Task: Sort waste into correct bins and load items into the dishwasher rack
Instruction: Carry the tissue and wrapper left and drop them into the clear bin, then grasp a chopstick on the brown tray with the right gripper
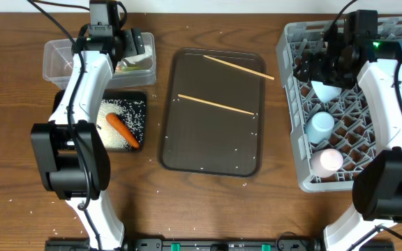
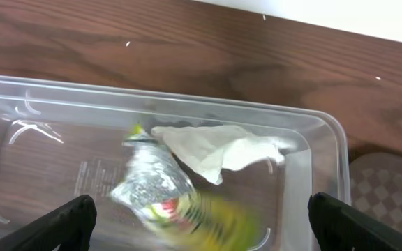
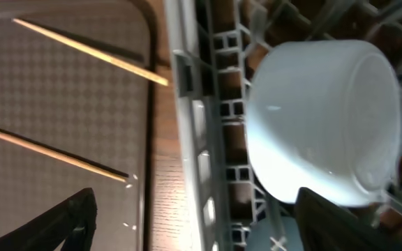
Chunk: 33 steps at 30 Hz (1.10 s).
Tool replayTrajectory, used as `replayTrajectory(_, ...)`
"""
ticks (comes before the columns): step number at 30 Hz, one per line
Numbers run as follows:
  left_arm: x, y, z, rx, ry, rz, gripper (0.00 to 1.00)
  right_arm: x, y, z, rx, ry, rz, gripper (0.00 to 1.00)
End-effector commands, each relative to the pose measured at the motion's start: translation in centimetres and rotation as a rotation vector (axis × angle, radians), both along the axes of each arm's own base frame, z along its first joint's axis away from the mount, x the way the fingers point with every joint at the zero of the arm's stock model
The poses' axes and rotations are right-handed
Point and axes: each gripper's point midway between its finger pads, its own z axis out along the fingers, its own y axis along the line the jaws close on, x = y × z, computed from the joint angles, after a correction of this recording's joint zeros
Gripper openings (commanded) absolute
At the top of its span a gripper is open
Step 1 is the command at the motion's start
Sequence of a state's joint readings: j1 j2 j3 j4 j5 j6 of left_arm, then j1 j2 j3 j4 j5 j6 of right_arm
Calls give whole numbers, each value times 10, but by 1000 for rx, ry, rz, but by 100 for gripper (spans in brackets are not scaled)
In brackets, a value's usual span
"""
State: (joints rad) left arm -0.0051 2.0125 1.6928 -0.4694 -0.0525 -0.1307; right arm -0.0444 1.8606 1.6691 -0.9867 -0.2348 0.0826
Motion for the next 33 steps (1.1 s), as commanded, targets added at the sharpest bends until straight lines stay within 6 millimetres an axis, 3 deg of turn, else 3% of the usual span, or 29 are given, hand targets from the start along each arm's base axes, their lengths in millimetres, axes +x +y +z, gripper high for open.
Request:
replayTrajectory(1,-6,-5,28,-14,-42,-10,98,2,39,10,56,-67,199,80)
replayTrajectory(6,-26,-16,41,-61,-8,-51,98,9,91,19,46,-158,358,82)
replayTrajectory(11,-45,-16,30,-62,82,-49,98,7,142,23,8,-230,499,85)
replayTrajectory(18,-58,-16,21,-63,145,-47,98,-14,189,-17,-131,-174,711,90)
replayTrajectory(23,-58,-16,21,-63,146,-47,98,-26,204,-54,-152,-97,812,86)
replayTrajectory(33,-58,-16,21,-63,146,-47,98,-31,203,-114,-164,26,866,61)
